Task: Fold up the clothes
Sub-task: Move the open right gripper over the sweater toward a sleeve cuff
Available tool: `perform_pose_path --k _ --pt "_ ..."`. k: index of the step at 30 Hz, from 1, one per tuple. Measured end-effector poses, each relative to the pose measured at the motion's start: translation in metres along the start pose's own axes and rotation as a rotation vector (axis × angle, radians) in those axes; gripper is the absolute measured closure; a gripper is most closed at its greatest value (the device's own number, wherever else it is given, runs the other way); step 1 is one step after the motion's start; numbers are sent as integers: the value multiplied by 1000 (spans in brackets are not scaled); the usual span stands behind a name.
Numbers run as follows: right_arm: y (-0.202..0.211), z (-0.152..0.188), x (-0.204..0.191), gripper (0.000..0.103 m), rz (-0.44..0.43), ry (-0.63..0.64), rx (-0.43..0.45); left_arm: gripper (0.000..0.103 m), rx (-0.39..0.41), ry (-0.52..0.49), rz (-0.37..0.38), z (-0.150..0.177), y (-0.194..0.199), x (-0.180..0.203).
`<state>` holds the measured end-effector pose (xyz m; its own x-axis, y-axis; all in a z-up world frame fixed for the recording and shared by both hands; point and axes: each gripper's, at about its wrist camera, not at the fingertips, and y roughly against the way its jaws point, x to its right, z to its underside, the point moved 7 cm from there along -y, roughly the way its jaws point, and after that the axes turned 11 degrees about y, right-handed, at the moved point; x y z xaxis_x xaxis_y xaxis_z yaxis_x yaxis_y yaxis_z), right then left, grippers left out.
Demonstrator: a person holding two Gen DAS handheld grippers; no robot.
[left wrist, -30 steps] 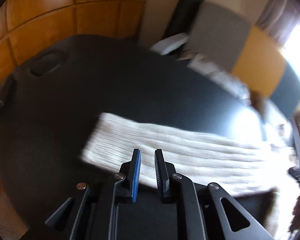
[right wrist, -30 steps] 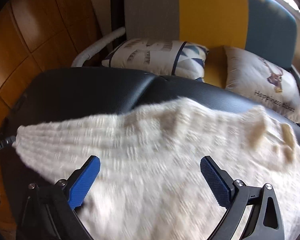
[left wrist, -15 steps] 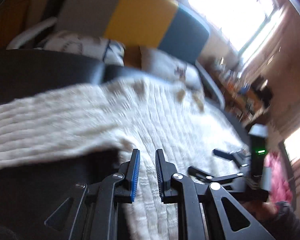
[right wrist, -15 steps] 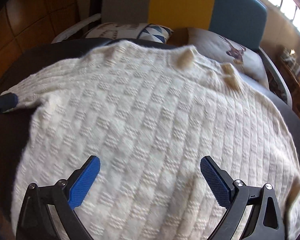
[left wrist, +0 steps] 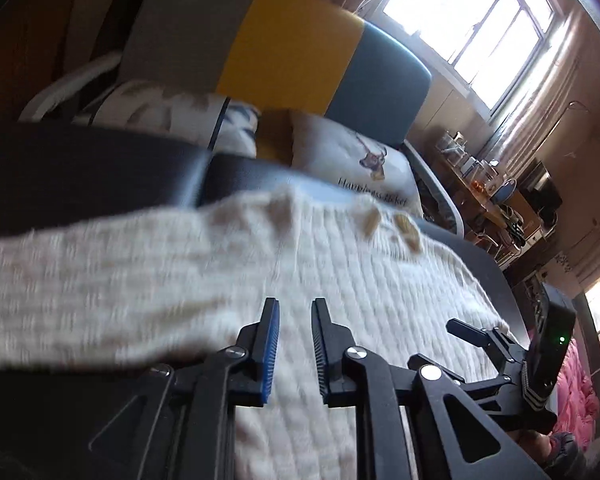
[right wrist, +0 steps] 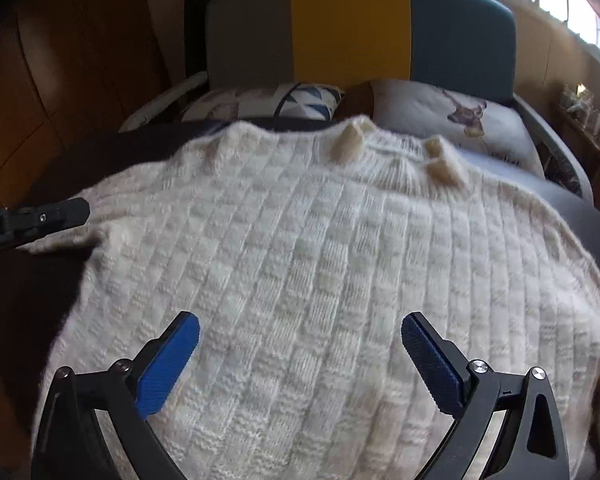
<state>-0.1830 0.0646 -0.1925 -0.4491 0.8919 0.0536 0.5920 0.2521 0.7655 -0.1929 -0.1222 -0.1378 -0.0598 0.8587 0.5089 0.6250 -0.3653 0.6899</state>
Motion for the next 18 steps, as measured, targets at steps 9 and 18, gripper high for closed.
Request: perform_pose_path --k 9,18 --pt "-52 -54 84 1 124 -36 -48 87 -57 -78 -62 -54 -105 20" --pt "-83 -23 154 0 224 -230 -96 93 -39 -29 -171 -57 -146 -10"
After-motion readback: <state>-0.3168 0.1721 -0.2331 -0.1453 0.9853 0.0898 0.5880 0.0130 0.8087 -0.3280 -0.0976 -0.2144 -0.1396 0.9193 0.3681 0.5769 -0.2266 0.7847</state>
